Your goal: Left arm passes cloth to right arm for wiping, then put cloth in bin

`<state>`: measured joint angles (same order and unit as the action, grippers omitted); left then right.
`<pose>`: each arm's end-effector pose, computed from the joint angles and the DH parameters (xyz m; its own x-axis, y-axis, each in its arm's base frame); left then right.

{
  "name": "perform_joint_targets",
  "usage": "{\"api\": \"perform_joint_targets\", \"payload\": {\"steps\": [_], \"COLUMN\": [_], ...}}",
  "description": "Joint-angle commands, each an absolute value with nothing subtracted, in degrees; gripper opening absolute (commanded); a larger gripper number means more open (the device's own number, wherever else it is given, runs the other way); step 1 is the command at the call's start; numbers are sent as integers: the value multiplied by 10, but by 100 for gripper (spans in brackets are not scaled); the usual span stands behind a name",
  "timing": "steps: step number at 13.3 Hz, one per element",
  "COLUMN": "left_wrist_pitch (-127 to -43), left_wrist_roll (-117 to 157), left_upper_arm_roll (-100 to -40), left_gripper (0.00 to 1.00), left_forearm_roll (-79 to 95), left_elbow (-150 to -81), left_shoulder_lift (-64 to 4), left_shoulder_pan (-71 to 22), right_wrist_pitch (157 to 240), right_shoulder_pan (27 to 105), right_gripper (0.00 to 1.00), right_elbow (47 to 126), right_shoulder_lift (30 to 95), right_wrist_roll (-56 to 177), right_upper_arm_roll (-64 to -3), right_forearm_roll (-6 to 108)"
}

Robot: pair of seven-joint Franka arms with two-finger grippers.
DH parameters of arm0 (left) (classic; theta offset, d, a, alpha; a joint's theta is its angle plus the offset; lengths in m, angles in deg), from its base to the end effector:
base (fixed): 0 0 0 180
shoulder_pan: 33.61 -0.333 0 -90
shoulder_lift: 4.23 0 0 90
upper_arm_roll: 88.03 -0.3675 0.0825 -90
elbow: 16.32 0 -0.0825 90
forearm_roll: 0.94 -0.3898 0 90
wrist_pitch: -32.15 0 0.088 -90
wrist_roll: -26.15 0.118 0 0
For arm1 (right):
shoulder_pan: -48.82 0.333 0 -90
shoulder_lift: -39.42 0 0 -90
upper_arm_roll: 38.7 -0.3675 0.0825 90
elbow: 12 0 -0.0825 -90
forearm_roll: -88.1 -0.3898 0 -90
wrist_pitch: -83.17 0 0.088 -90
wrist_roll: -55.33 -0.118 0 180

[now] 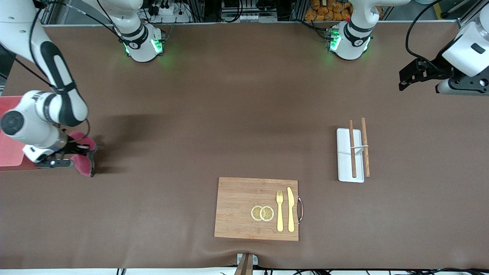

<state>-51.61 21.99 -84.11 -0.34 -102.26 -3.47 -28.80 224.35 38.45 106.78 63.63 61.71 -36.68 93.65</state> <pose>0.5376 -0.0842 0.6964 0.9964 -0.0807 -0.0254 -0.0806 -0.9967 0.0077 0.5966 -0.1308 0.2522 0.9987 -0.0270 -0.0425 -0.0240 -0.9974 0.0683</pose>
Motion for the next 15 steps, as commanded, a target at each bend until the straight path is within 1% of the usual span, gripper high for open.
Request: {"api": "perform_joint_targets", "payload": {"steps": [1,3,5,7,10,12,14,15], "left_wrist_pitch": [-522,-523,-524,-525,-528,-528,-528,-528], "left_wrist_roll": [226,227,227,227,227,227,227,227], "left_upper_arm_roll": [-840,-841,-842,-845,-846,-846,-846,-846], "left_gripper": [100,100,100,100,100,100,100,100], "left_forearm_roll": [-22,-22,-23,-23,-23,-22,-21,-19], "left_elbow": [-1027,-1025,-1025,-1025,-1025,-1025,-1024,-1025], "left_shoulder_lift": [-33,-33,-34,-37,-41,-42,-42,-42], "left_shoulder_pan": [-291,-291,-291,-294,-293,-292,-291,-292], "right_wrist_pitch": [2244,2232,2210,2210,2226,2232,2201,2158], "right_shoulder_pan": [414,433,439,463,563,613,603,582], "right_gripper": [0,0,0,0,0,0,0,0], "right_elbow": [1100,1101,1101,1101,1095,1077,1054,1032], "right_shoulder_lift": [617,617,613,614,615,614,597,590], "right_wrist_roll": [530,475,428,373,197,91,93,121], "right_upper_arm_roll": [-386,-398,-433,-454,-453,-452,-449,-449], "right_forearm_roll": [900,878,821,777,771,771,772,773]}}
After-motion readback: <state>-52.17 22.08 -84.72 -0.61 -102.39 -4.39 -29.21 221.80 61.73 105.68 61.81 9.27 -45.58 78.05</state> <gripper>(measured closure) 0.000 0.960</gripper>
